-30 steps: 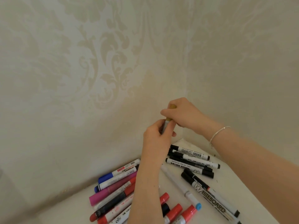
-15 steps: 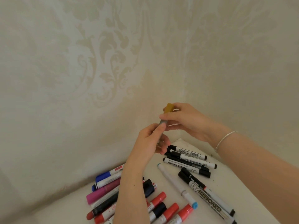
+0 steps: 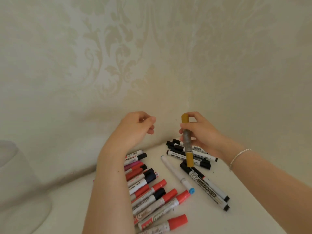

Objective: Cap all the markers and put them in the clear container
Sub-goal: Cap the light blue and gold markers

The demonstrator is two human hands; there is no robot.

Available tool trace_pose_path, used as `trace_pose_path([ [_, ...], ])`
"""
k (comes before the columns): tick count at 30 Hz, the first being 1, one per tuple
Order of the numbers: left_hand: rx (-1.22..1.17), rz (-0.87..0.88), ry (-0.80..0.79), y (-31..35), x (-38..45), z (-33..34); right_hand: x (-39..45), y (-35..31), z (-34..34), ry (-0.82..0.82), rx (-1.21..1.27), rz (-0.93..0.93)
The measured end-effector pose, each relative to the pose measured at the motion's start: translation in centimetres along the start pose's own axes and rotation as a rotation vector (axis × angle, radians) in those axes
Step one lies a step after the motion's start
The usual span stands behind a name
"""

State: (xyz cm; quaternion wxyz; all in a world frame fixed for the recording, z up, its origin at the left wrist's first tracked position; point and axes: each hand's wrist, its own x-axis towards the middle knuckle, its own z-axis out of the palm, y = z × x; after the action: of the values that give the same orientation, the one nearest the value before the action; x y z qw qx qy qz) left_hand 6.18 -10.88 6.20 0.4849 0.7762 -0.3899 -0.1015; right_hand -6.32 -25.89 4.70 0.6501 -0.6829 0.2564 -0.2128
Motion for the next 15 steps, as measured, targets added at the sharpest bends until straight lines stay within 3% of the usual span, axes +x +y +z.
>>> trace_pose_path([
  [5,0.012,0.003,-0.143,0.7,-2.2,0.4,-1.0,1.3,0.6,-0.055,0.311,0.092],
  [11,0.004,-0.079,-0.11,-2.3,-4.8,-0.1,-1.4,1.5,1.3,-0.03,0.292,0.248],
  [15,-0.042,-0.135,-0.062,-3.6,-5.7,-0.2,-1.2,1.6,2.1,-0.039,0.232,0.253],
])
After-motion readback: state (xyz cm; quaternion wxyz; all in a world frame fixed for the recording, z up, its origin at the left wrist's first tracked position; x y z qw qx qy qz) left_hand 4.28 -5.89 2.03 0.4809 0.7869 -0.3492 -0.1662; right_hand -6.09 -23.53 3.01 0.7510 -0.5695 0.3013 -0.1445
